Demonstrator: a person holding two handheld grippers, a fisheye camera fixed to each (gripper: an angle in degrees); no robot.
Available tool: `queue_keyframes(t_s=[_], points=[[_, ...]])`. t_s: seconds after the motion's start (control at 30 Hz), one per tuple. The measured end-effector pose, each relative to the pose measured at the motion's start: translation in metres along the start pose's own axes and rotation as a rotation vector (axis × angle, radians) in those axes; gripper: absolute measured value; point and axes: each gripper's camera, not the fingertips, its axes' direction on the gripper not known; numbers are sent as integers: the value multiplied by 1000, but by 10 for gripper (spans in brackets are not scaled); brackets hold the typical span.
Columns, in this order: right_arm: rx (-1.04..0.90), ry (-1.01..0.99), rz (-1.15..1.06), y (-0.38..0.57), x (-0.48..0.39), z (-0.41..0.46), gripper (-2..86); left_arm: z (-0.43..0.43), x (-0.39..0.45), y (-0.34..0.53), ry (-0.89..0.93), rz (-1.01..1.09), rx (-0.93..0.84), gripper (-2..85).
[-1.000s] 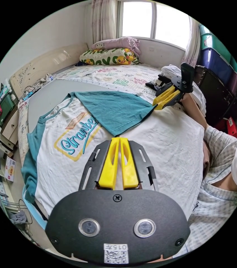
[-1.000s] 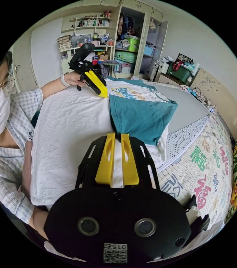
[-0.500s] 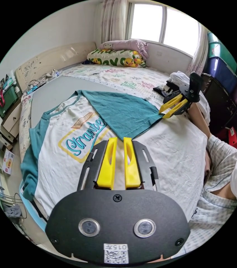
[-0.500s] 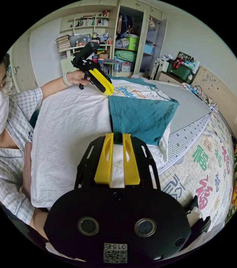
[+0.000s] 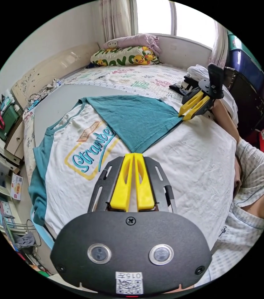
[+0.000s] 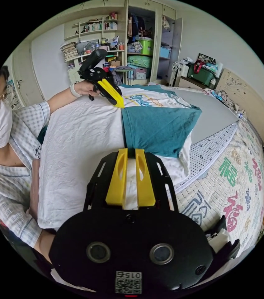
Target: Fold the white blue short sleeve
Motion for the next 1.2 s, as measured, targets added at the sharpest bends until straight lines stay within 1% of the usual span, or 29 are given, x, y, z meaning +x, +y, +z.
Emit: queue_keyframes(t_s=[0.03,0.1,0.17,0.2,0.27,0.3,0.33,0.37,0.47,0.6,0.67,0.8,0.9,0.97,1.0,1.03,1.07,1.13,1.2], points=[[-1,1,-1,0,0,0,51,-9,-12,16,-32,-50,28,9],[-2,6,-5,-1,-1,1,52,-41,-40,50,-83,-173,142,18],[0,14,-8,0,-3,2,52,-93,-88,124,-166,-412,356,32],[0,15,-8,0,-3,3,52,-103,-100,147,-202,-481,400,37],[2,15,-5,0,-4,4,52,-121,-146,250,-337,-792,503,52],[2,15,-4,0,-4,4,51,-119,-158,275,-346,-877,511,57],[4,16,-3,-1,-4,5,51,-109,-183,325,-295,-1029,519,68],[5,16,-1,-1,-5,6,51,-91,-205,369,-176,-1135,533,81],[11,16,13,-1,-4,7,48,-42,-237,442,74,-1284,580,93],[21,9,34,1,-3,8,41,-11,-249,482,126,-1344,584,98],[25,7,38,2,-4,9,39,8,-255,496,139,-1370,555,105],[29,21,36,4,-8,10,39,34,-266,504,239,-1319,502,120],[32,18,37,6,-10,10,38,40,-269,516,252,-1325,530,113],[39,9,39,8,-10,10,39,37,-268,522,273,-1320,667,84],[40,8,39,8,-11,10,39,39,-268,520,279,-1319,669,74],[42,4,38,9,-11,10,39,45,-269,513,283,-1330,614,71],[44,-1,39,10,-12,10,40,50,-271,502,257,-1326,538,72],[45,-12,42,10,-11,10,40,50,-269,492,180,-1332,466,79],[46,-21,45,11,-11,10,40,42,-264,495,105,-1363,513,88]])
